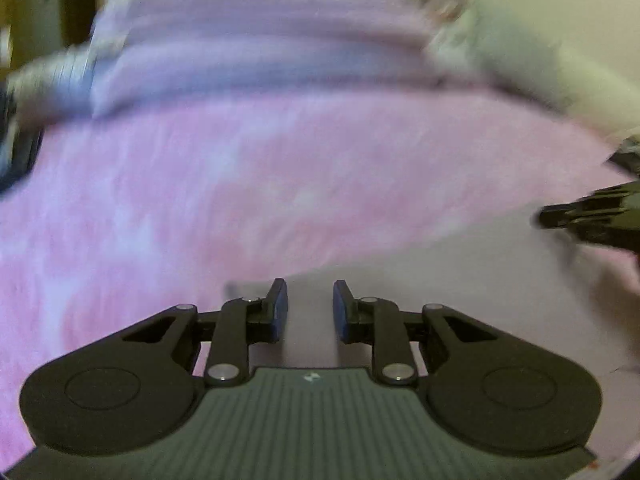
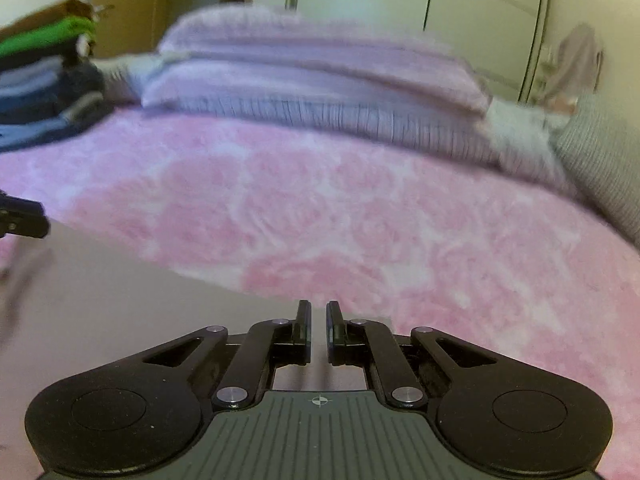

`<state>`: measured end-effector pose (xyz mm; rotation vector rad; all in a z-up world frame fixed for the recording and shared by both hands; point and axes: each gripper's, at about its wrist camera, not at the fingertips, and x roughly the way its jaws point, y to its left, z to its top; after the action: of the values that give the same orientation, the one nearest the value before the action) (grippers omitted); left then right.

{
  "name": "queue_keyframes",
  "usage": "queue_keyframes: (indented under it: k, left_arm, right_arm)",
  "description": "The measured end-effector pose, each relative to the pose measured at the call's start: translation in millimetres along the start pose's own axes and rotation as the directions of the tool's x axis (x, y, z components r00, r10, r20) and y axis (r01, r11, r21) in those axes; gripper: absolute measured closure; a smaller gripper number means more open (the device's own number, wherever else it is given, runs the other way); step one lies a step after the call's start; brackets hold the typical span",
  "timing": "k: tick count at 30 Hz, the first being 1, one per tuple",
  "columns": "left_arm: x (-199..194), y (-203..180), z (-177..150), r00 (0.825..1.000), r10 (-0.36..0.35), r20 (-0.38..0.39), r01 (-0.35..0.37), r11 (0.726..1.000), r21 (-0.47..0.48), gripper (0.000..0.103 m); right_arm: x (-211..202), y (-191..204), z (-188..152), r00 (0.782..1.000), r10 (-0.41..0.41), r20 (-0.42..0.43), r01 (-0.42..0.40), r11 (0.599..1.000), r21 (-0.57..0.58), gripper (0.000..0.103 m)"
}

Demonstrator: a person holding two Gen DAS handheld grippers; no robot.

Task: Fold clothes
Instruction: 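Release the folded edge and lift both grippers away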

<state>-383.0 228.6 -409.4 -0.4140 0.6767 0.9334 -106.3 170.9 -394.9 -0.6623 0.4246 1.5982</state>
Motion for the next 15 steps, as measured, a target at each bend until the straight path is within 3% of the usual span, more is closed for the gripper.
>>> queue_keyframes:
  k: [1, 4, 6, 10, 15]
  left_arm:
    - [2.2, 7.6, -8.0, 0.999, -0.015, 0.031, 0.016, 1.0, -0.023, 0.08]
    - [-9.4, 14.9, -12.2, 0.999, -0.005, 0.051, 0.008, 0.999, -0.053, 0.082]
    - [-24.2, 9.2, -10.0, 0.998, 0.018, 0.052, -0.015, 0.998, -0.058, 0.087]
    - [-82.5, -21.3, -23.2, 0.994, 0.013, 0.109, -0.01, 1.0, -0.028, 0.087]
    - [-136.7, -76.0, -74.7, 0.991, -0.098, 0.092, 0.096, 0.995, 0.025, 0.085]
  right_arm:
    - [17.0, -6.7, -5.9, 0.998, -0.013, -0.066, 0.014, 1.0, 0.014, 0.102]
    - [16.7, -24.1, -21.9, 0.999, 0.018, -0.027, -0.017, 0.999, 0.035, 0.102]
    - [0.8, -32.6, -21.3, 0.999, -0.015, -0.046, 0.019, 0.996, 0.091, 0.102]
    - [-66.5, -26.8, -26.6, 1.0, -0.003, -0.002, 0.003, 0.989, 0.148, 0.102]
    - [-156.4, 12.8, -78.7, 0.997, 0.077, 0.025, -0.08, 0.979, 0.186, 0.102]
